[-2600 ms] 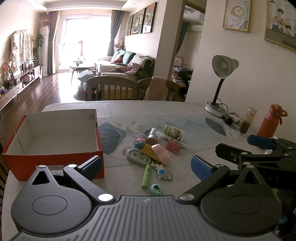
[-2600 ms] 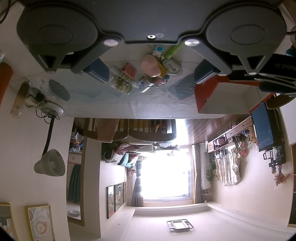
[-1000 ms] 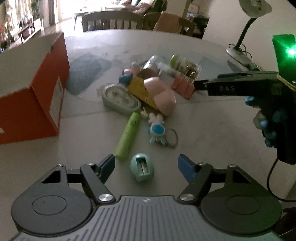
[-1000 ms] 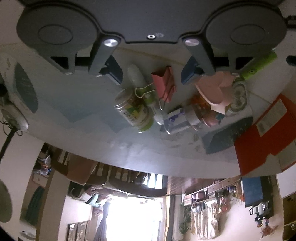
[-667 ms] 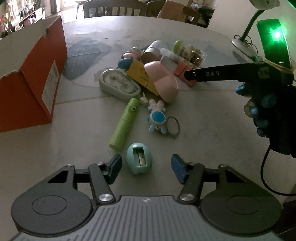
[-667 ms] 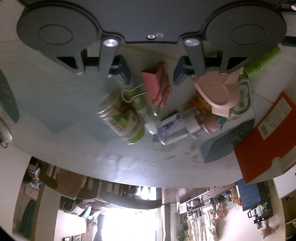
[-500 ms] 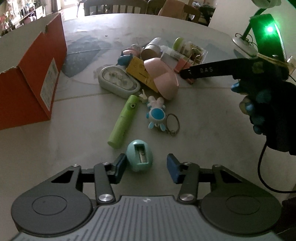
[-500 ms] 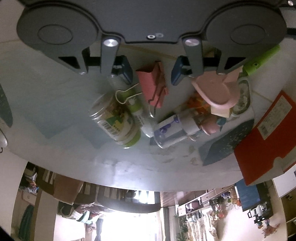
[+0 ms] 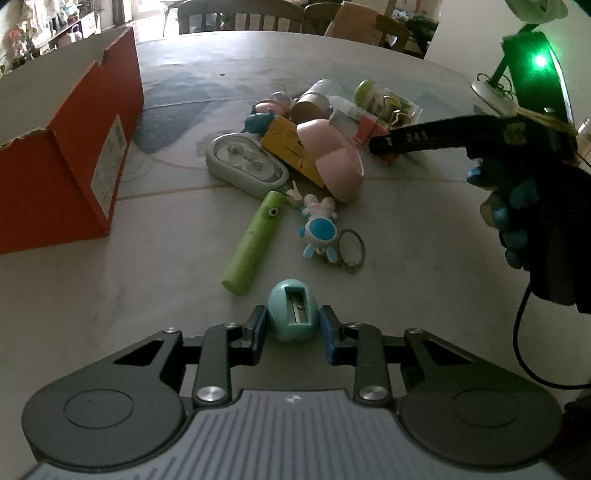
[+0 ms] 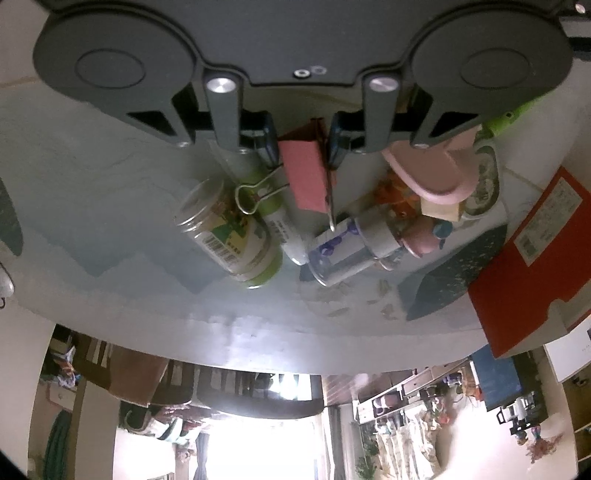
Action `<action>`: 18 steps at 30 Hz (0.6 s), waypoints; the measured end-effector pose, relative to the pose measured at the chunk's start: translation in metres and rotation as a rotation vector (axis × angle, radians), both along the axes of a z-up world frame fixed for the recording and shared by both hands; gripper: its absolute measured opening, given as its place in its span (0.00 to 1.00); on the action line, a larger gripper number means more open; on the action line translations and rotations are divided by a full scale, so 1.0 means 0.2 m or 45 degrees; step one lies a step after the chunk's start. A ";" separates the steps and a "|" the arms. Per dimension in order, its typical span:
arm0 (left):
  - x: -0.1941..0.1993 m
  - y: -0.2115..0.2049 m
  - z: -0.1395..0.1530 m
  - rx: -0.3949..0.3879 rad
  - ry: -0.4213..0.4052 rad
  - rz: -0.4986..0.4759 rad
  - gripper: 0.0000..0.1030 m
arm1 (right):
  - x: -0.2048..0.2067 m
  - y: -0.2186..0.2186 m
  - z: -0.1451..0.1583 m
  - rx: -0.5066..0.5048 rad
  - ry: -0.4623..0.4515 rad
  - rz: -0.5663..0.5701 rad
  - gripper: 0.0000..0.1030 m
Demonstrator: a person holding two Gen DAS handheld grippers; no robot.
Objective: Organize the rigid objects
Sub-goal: 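Carry the teal sharpener and red binder clip with both grippers over the box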
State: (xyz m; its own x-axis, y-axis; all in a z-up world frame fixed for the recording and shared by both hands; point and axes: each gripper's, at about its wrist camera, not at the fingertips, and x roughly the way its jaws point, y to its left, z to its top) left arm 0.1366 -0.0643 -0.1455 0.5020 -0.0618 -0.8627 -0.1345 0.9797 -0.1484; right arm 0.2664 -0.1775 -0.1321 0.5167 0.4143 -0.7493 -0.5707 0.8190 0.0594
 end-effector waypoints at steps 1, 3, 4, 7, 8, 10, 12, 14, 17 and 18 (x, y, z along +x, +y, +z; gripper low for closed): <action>0.00 0.00 0.00 -0.001 -0.005 0.004 0.29 | -0.01 0.00 0.01 0.003 -0.002 -0.004 0.26; 0.00 0.00 0.02 -0.001 -0.017 0.009 0.29 | -0.02 -0.02 0.03 0.023 -0.002 -0.004 0.26; -0.01 0.00 0.03 -0.002 -0.022 0.009 0.29 | -0.03 -0.03 0.04 0.026 -0.008 -0.006 0.26; -0.01 0.00 0.06 0.004 -0.045 0.006 0.29 | -0.07 -0.04 0.08 0.036 -0.012 0.002 0.26; -0.02 0.00 0.07 0.008 -0.053 0.007 0.29 | -0.08 -0.05 0.10 0.040 -0.018 0.006 0.26; -0.02 0.00 0.10 0.024 -0.078 0.010 0.29 | -0.11 -0.06 0.14 0.042 -0.026 0.021 0.26; -0.02 0.01 0.13 0.031 -0.103 0.023 0.29 | -0.14 -0.06 0.19 0.051 -0.032 0.038 0.26; -0.02 0.03 0.17 0.028 -0.132 0.046 0.29 | -0.17 -0.06 0.23 0.056 -0.045 0.066 0.26; -0.03 0.08 0.23 0.030 -0.182 0.081 0.29 | -0.22 -0.05 0.31 0.080 -0.068 0.100 0.26; -0.04 0.09 0.26 0.026 -0.199 0.094 0.29 | -0.23 -0.04 0.34 0.085 -0.075 0.106 0.26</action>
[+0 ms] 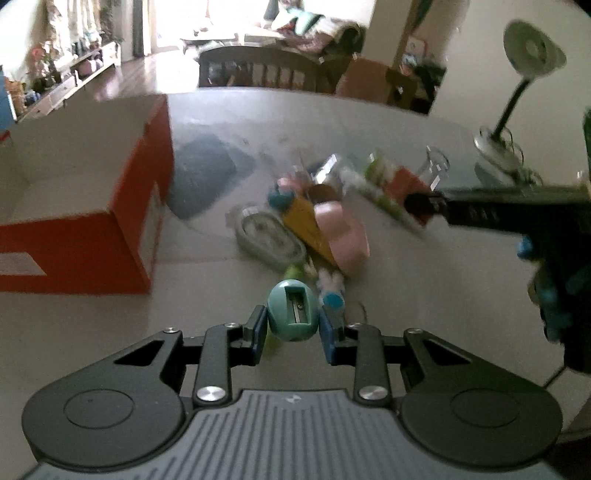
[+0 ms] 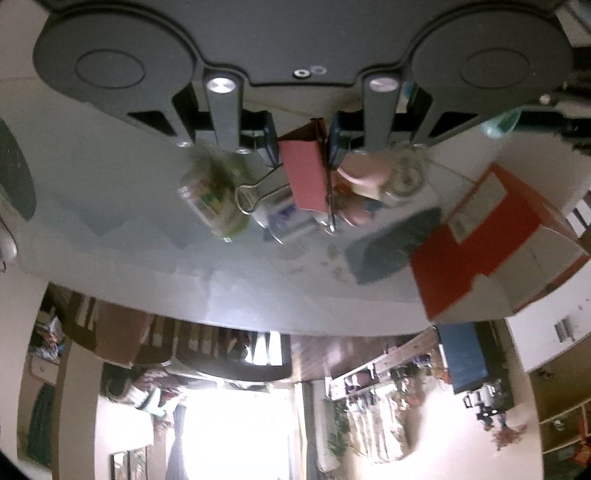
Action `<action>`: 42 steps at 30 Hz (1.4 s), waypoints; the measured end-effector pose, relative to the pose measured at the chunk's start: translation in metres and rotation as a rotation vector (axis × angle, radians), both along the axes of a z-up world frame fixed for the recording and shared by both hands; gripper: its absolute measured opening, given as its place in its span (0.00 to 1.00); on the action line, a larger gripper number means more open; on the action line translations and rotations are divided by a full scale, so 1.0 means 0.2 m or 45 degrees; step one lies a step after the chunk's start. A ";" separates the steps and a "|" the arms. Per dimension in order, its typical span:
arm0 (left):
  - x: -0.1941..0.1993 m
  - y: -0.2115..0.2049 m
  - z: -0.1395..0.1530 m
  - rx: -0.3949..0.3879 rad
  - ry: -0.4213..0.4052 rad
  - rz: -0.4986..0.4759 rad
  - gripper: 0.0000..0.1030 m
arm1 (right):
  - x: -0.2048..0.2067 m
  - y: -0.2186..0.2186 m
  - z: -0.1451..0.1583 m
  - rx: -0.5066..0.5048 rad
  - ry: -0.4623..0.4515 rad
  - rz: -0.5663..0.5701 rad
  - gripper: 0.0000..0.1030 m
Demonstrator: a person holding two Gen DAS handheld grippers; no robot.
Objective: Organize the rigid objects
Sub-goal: 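Carry the teal sharpener and red binder clip with both grippers over the box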
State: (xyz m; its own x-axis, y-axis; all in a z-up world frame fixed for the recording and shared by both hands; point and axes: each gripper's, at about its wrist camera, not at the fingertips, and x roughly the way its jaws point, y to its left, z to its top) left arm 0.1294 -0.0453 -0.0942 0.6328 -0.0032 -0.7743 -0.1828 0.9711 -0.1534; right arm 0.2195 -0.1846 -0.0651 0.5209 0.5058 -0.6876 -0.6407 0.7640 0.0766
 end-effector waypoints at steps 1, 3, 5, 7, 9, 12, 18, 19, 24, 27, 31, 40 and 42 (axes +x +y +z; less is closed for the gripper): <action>0.00 0.02 0.03 -0.005 -0.018 0.014 0.29 | -0.01 0.01 0.03 0.008 -0.005 0.005 0.26; 0.00 0.06 0.07 -0.009 -0.046 0.031 0.29 | -0.04 0.03 0.07 0.027 -0.014 0.019 0.26; 0.00 0.09 0.12 0.009 -0.072 0.036 0.29 | -0.07 0.06 0.11 0.031 -0.026 0.036 0.26; 0.00 0.12 0.15 0.014 -0.094 0.026 0.29 | -0.10 0.09 0.15 0.034 -0.037 0.048 0.26; 0.00 0.16 0.19 0.013 -0.124 0.005 0.29 | -0.13 0.12 0.18 0.036 -0.048 0.053 0.26; -0.01 0.23 0.24 0.007 -0.154 -0.016 0.29 | -0.17 0.18 0.22 0.040 -0.062 0.046 0.26; -0.02 0.42 0.33 -0.014 -0.186 -0.032 0.29 | -0.26 0.32 0.30 0.045 -0.084 0.017 0.26; -0.02 0.46 0.34 -0.024 -0.189 -0.036 0.29 | -0.27 0.36 0.31 0.044 -0.087 0.013 0.26; -0.04 0.64 0.39 -0.015 -0.211 -0.047 0.29 | -0.32 0.52 0.34 0.046 -0.103 0.008 0.26; -0.04 0.75 0.40 -0.007 -0.213 -0.047 0.29 | -0.34 0.63 0.36 0.038 -0.115 0.023 0.26; -0.05 0.87 0.41 0.014 -0.208 -0.047 0.29 | -0.37 0.79 0.36 0.027 -0.130 0.052 0.26; -0.01 1.18 0.36 0.037 -0.139 -0.007 0.29 | -0.39 1.12 0.30 -0.020 -0.124 0.124 0.26; 0.02 1.25 0.34 0.042 -0.126 0.002 0.29 | -0.39 1.20 0.28 -0.038 -0.119 0.132 0.26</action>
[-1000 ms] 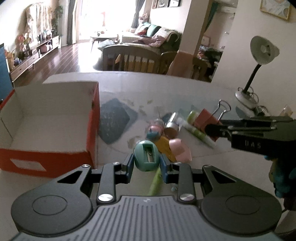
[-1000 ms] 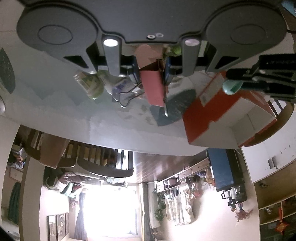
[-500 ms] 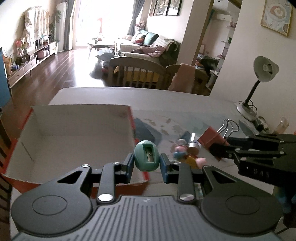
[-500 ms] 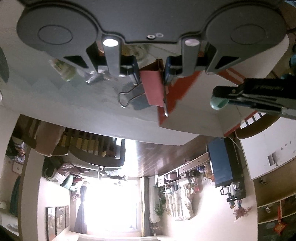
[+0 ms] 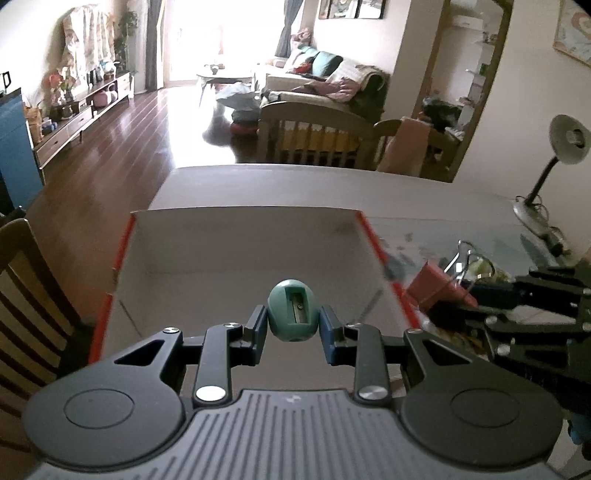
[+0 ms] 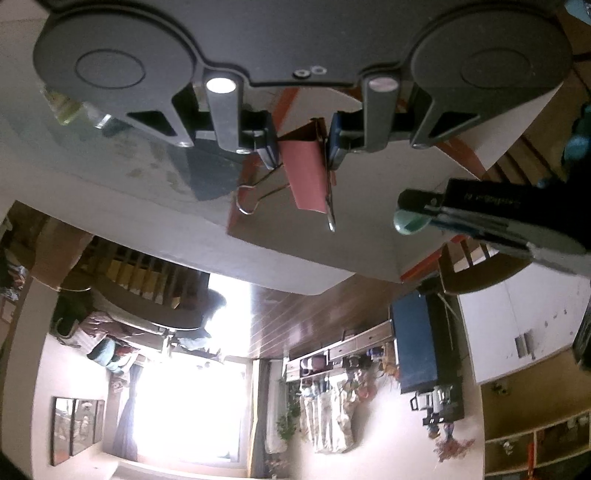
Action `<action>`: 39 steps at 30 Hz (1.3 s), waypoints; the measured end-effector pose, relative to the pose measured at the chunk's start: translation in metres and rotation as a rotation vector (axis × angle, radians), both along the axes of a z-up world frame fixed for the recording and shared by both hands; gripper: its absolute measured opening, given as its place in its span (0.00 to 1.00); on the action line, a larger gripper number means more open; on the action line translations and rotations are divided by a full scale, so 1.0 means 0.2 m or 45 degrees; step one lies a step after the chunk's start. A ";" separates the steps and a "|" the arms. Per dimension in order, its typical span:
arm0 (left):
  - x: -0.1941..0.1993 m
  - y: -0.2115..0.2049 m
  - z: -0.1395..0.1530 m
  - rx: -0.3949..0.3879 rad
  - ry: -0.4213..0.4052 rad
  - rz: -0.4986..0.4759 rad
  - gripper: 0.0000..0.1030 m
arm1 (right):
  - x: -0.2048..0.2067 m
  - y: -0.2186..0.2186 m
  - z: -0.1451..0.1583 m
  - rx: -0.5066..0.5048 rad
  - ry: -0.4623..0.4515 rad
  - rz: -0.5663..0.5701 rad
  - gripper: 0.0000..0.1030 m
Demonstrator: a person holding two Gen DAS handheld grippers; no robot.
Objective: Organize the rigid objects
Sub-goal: 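Carry the teal sharpener and red binder clip with both grippers over the box, then open both grippers to drop the sharpener and clip into the box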
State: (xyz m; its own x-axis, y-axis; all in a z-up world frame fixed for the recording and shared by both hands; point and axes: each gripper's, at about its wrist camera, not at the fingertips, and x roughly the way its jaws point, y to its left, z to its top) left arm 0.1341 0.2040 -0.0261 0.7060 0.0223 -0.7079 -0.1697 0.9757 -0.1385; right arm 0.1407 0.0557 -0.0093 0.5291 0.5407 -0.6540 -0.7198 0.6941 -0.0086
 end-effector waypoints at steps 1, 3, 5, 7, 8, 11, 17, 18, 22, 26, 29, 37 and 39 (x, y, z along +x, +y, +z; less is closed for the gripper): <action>0.02 0.03 -0.01 0.003 0.009 0.007 0.29 | 0.00 0.03 -0.01 -0.013 -0.003 0.004 0.26; 0.05 0.09 -0.03 0.006 0.035 0.005 0.29 | 0.00 0.10 -0.04 -0.041 -0.009 0.015 0.26; 0.09 0.13 -0.05 0.043 0.063 -0.004 0.29 | 0.00 0.16 -0.07 -0.059 -0.010 0.026 0.26; 0.12 0.16 -0.09 0.069 0.089 -0.009 0.29 | 0.01 0.22 -0.10 -0.087 -0.012 0.032 0.26; 0.14 0.18 -0.10 0.076 0.104 -0.011 0.29 | 0.02 0.24 -0.12 -0.101 -0.007 0.037 0.26; 0.19 0.22 -0.15 0.094 0.141 0.004 0.29 | 0.05 0.33 -0.19 -0.155 0.006 0.047 0.26; 0.26 0.31 -0.27 0.101 0.233 0.001 0.29 | 0.09 0.45 -0.32 -0.237 0.072 0.087 0.26; 0.26 0.31 -0.28 0.103 0.251 -0.010 0.29 | 0.10 0.46 -0.33 -0.246 0.081 0.091 0.26; 0.30 0.32 -0.35 0.108 0.336 -0.042 0.29 | 0.12 0.51 -0.37 -0.295 0.140 0.118 0.26; 0.33 0.32 -0.43 0.108 0.407 -0.069 0.29 | 0.15 0.54 -0.41 -0.342 0.209 0.122 0.26; 0.34 0.32 -0.48 0.107 0.454 -0.081 0.29 | 0.18 0.55 -0.43 -0.362 0.271 0.116 0.26; 0.37 0.31 -0.55 0.099 0.619 -0.136 0.29 | 0.21 0.58 -0.48 -0.415 0.335 0.072 0.27; 0.37 0.30 -0.56 0.113 0.646 -0.141 0.29 | 0.20 0.59 -0.48 -0.430 0.338 0.061 0.30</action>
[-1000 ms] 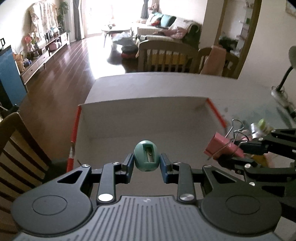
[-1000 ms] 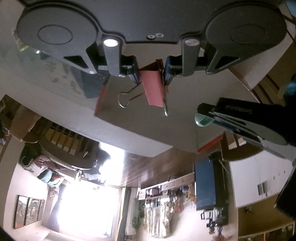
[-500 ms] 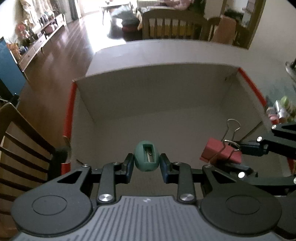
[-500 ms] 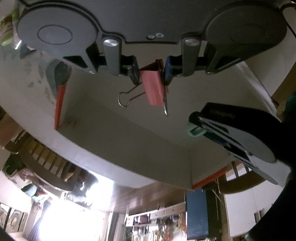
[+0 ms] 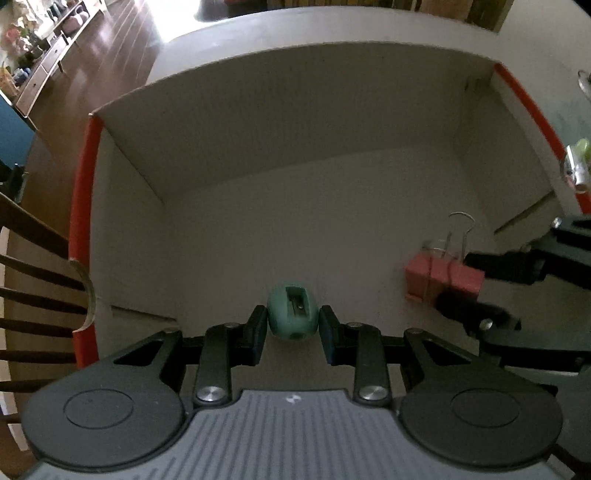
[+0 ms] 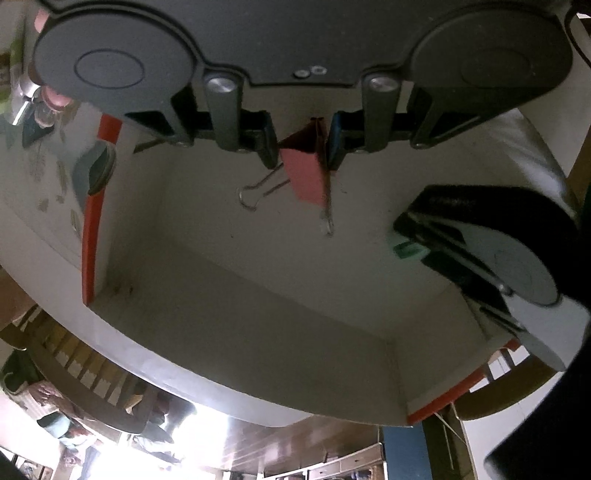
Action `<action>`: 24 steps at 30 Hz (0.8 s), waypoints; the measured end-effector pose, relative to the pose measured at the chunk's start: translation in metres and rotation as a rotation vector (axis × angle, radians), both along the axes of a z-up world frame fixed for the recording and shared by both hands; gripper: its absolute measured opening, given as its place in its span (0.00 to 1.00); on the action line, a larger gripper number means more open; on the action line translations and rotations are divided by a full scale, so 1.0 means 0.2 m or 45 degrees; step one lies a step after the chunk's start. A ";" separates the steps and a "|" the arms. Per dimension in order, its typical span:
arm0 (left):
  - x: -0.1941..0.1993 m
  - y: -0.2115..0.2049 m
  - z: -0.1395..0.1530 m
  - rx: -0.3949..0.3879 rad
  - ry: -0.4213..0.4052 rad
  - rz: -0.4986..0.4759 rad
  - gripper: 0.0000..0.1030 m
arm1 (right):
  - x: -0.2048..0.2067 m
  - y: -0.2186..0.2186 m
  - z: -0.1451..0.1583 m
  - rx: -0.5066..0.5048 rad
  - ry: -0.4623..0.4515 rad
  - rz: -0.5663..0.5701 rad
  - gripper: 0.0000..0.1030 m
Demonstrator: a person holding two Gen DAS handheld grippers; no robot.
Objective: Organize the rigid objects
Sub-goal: 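Open both grippers to drop the sharpener and clip into the box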
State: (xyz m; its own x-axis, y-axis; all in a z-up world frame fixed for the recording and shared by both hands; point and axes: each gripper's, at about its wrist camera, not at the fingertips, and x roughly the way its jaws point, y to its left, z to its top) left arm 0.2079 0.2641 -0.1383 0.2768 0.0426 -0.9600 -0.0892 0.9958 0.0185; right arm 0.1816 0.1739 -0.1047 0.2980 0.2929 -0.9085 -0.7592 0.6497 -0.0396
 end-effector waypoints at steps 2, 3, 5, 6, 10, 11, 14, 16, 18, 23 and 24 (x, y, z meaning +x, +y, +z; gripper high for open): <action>0.00 -0.01 -0.01 0.004 0.017 -0.001 0.29 | 0.01 0.00 -0.01 -0.016 0.019 -0.006 0.30; 0.00 -0.01 -0.01 0.007 0.027 0.002 0.29 | 0.01 0.00 -0.01 -0.014 0.026 -0.012 0.29; 0.01 -0.01 0.00 0.014 0.035 0.007 0.29 | 0.00 0.00 0.00 -0.009 0.029 -0.018 0.31; 0.00 -0.02 0.00 0.014 0.033 0.006 0.29 | 0.00 -0.01 0.00 -0.003 0.026 -0.018 0.33; -0.01 -0.03 0.02 0.012 0.001 0.021 0.29 | -0.01 -0.04 0.02 0.027 0.036 -0.024 0.36; -0.02 -0.04 0.03 0.000 -0.017 0.026 0.29 | -0.01 -0.05 0.03 0.037 0.042 -0.028 0.37; -0.06 -0.04 0.06 -0.022 -0.071 0.048 0.29 | 0.00 -0.09 0.06 0.077 0.053 -0.034 0.37; -0.10 -0.04 0.09 -0.050 -0.111 0.057 0.29 | -0.01 -0.09 0.09 0.103 0.047 -0.039 0.37; -0.14 -0.04 0.12 -0.056 -0.152 0.066 0.29 | -0.02 -0.10 0.12 0.138 0.042 -0.031 0.38; -0.25 -0.08 0.19 -0.063 -0.251 0.084 0.29 | -0.07 -0.15 0.19 0.203 0.006 -0.024 0.39; -0.26 -0.07 0.22 -0.067 -0.266 0.086 0.29 | -0.08 -0.17 0.20 0.220 0.005 -0.026 0.40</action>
State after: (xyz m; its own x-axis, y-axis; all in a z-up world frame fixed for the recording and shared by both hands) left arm 0.1557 0.2495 -0.0937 0.4682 0.0193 -0.8834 -0.1519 0.9866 -0.0589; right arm 0.1662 0.1391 -0.0637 0.3017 0.4388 -0.8464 -0.7459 0.6616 0.0771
